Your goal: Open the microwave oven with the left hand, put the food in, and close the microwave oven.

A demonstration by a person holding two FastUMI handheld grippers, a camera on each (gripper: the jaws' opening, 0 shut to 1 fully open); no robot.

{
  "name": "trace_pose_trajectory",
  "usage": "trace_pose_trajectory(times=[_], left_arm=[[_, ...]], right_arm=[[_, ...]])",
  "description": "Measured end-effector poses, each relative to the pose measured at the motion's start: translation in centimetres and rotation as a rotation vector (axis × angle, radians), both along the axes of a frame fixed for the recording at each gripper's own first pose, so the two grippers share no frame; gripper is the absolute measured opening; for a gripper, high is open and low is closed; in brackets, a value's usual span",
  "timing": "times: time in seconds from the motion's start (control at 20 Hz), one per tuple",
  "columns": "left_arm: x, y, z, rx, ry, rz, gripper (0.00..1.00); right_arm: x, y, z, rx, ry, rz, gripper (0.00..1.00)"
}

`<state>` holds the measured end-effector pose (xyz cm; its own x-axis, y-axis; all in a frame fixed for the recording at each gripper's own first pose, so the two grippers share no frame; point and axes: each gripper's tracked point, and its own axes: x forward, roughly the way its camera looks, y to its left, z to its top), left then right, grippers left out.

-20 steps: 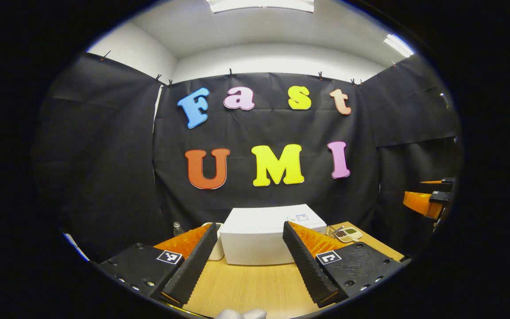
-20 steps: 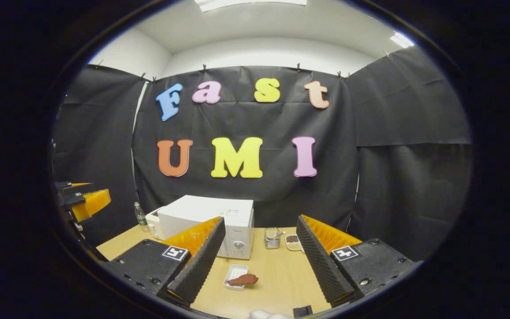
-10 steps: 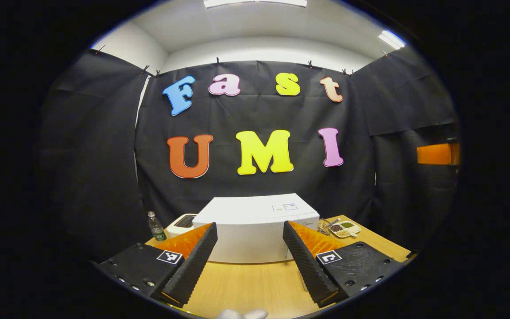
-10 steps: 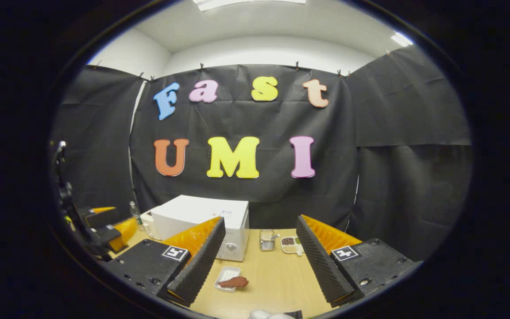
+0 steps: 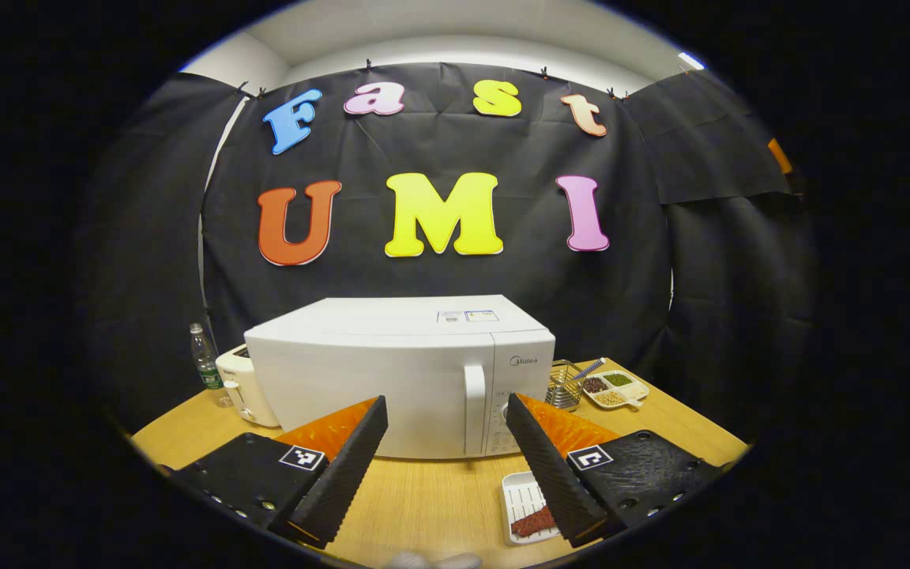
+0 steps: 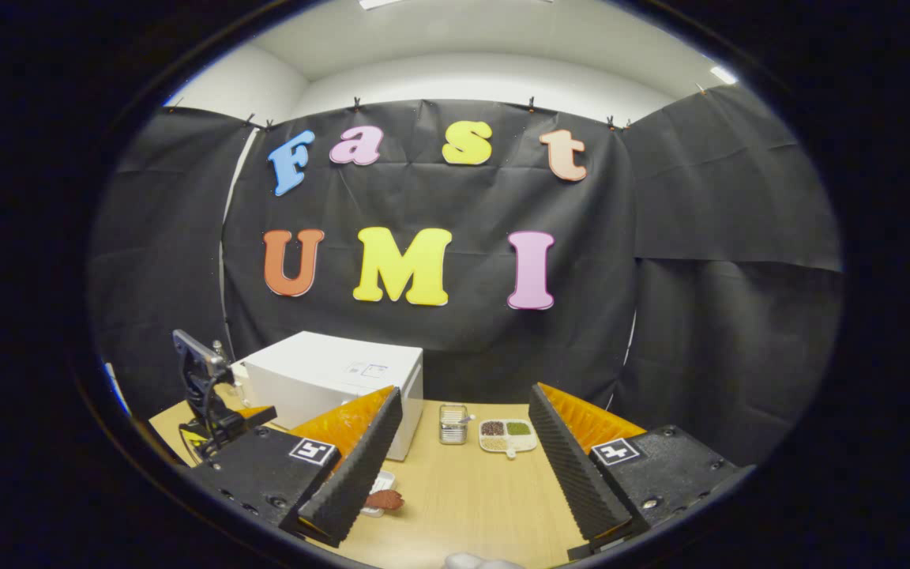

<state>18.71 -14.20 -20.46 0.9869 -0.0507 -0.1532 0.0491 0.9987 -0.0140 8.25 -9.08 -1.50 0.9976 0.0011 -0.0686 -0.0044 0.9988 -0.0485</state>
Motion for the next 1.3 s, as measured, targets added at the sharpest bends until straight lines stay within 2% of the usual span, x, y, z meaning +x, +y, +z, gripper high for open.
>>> trace_pose_trajectory(times=[0.05, 0.1, 0.15, 0.3, 0.35, 0.4, 0.65, 0.7, 0.75, 0.8, 0.85, 0.9, 0.95, 1.0, 1.05, 1.1, 1.15, 1.25, 1.3], left_arm=[[1.2, -0.4, -0.6, -0.002, 0.006, -0.001, 0.95], [2.2, -0.8, -1.2, -0.001, 0.008, -0.001, 0.96], [3.3, -1.2, -1.9, 0.002, 0.014, -0.002, 0.96], [6.1, -2.0, -3.6, 0.015, 0.022, -0.004, 0.96], [6.8, -2.2, -4.1, 0.018, 0.025, -0.004, 0.96], [7.4, -2.5, -4.6, 0.014, 0.029, -0.005, 0.96], [9.3, -2.3, -5.4, 0.000, 0.029, 0.013, 0.95], [9.6, -2.3, -5.8, -0.004, 0.036, 0.016, 0.94], [9.7, -2.2, -5.8, -0.002, 0.038, 0.021, 0.82], [9.8, -2.0, -5.9, 0.001, 0.041, 0.016, 0.90], [10.0, -1.9, -5.9, 0.001, 0.042, 0.016, 0.86], [9.9, -2.2, -6.1, -0.003, 0.046, 0.005, 0.72], [10.1, -2.3, -6.3, -0.003, 0.047, -0.002, 0.69], [10.1, -2.0, -6.3, 0.000, 0.050, -0.004, 0.66], [10.0, -2.5, -6.3, -0.005, 0.048, -0.015, 0.36], [10.1, -2.5, -6.3, 0.007, 0.040, -0.010, 0.29], [10.0, -2.5, -6.2, 0.018, 0.037, -0.007, 0.29], [10.1, -2.2, -6.2, 0.019, 0.029, 0.006, 0.19], [10.0, -2.3, -6.4, 0.019, 0.035, 0.003, 0.05]], right_arm=[[0.2, -0.3, -0.3, -0.001, 0.005, -0.004, 0.95], [0.6, -0.6, -0.6, -0.001, 0.014, -0.004, 1.00], [0.9, -0.8, -0.9, 0.003, 0.022, -0.005, 0.96], [1.7, -1.5, -1.4, 0.013, 0.040, -0.015, 1.00], [2.1, -1.8, -1.6, 0.015, 0.044, -0.018, 0.95], [2.3, -2.0, -1.7, 0.017, 0.046, -0.019, 1.00], [3.8, -3.0, -3.1, 0.042, 0.080, -0.028, 1.00], [4.0, -3.1, -3.2, 0.048, 0.082, -0.029, 1.00], [4.1, -3.0, -3.5, 0.054, 0.087, -0.027, 0.95], [4.2, -3.0, -3.6, 0.056, 0.092, -0.027, 0.96], [4.3, -3.1, -3.8, 0.056, 0.093, -0.027, 1.00], [4.4, -3.1, -3.8, 0.056, 0.093, -0.026, 0.96], [4.4, -3.1, -3.8, 0.054, 0.094, -0.026, 0.96], [4.5, -3.0, -3.7, 0.052, 0.095, -0.025, 1.00], [4.5, -3.0, -3.8, 0.050, 0.093, -0.024, 1.00], [4.5, -3.0, -3.8, 0.047, 0.094, -0.024, 0.96], [4.6, -3.0, -4.0, 0.044, 0.095, -0.024, 1.00], [4.4, -2.8, -4.2, 0.047, 0.100, -0.019, 1.00], [4.4, -2.7, -4.3, 0.051, 0.103, -0.016, 1.00]])
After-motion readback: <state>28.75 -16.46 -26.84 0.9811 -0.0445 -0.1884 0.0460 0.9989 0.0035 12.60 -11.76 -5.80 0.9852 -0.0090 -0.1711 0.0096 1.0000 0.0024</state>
